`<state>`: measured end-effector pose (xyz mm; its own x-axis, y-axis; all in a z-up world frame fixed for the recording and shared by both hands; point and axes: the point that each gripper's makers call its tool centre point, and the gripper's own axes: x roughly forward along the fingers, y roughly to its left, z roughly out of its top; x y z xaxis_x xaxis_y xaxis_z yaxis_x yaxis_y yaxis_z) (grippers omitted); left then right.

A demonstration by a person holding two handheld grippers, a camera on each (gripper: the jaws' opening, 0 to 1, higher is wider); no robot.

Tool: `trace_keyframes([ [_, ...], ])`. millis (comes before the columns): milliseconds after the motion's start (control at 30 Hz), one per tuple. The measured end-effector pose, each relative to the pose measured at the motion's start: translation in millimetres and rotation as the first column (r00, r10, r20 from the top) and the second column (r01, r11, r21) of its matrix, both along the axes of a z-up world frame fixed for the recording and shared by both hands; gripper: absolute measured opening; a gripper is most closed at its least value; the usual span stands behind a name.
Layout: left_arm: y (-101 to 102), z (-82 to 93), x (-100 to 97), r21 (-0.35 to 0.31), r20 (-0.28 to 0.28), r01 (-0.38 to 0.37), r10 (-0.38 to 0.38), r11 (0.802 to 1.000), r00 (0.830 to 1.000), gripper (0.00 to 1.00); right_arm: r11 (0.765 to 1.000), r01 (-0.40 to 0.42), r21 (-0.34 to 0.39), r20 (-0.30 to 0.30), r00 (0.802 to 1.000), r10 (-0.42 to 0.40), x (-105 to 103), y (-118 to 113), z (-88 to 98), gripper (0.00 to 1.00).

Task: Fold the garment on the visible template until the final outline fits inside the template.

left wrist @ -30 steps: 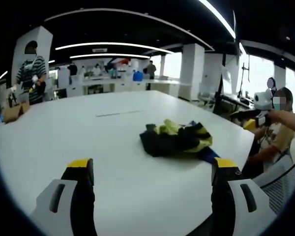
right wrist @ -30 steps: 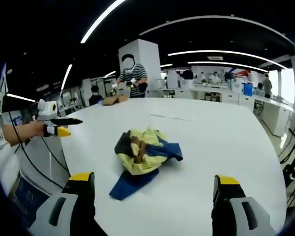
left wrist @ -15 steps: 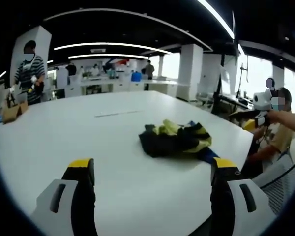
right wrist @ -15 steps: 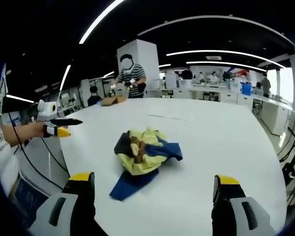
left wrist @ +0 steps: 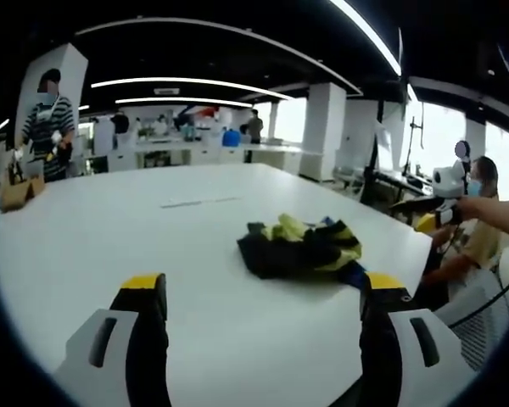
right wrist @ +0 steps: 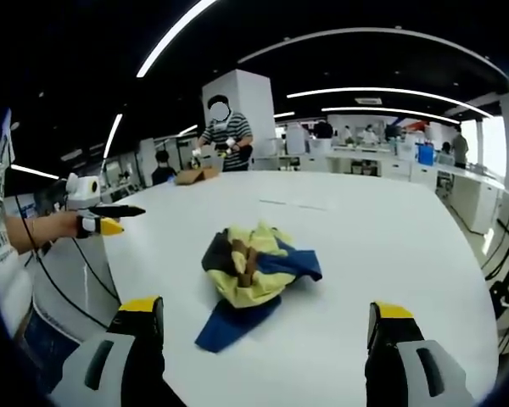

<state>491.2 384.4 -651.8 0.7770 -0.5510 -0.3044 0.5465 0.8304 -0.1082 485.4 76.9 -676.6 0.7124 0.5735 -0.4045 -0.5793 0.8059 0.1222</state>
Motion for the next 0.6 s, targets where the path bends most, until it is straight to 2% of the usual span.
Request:
trace_keyframes([
  [267, -5, 0.9, 0.9, 0.005, 0.002, 0.01, -0.01, 1.0, 1.0, 0.88, 1.0, -0.027, 0.014, 0.007, 1.0, 0.027, 6, 4, 0.3, 0.91],
  [467, -15, 2.5, 4.5, 0.009, 0.009, 0.034, -0.034, 0.999, 0.999, 0.8, 0.998, -0.066, 0.021, 0.013, 0.998, 0.065, 13, 10, 0.1, 0.8],
  [600, -26, 7.4, 10.6, -0.051, 0.02, 0.059, -0.058, 0.997, 0.998, 0.73, 0.993, -0.118, 0.025, 0.006, 0.993, 0.118, 17, 19, -1.5, 0.72],
])
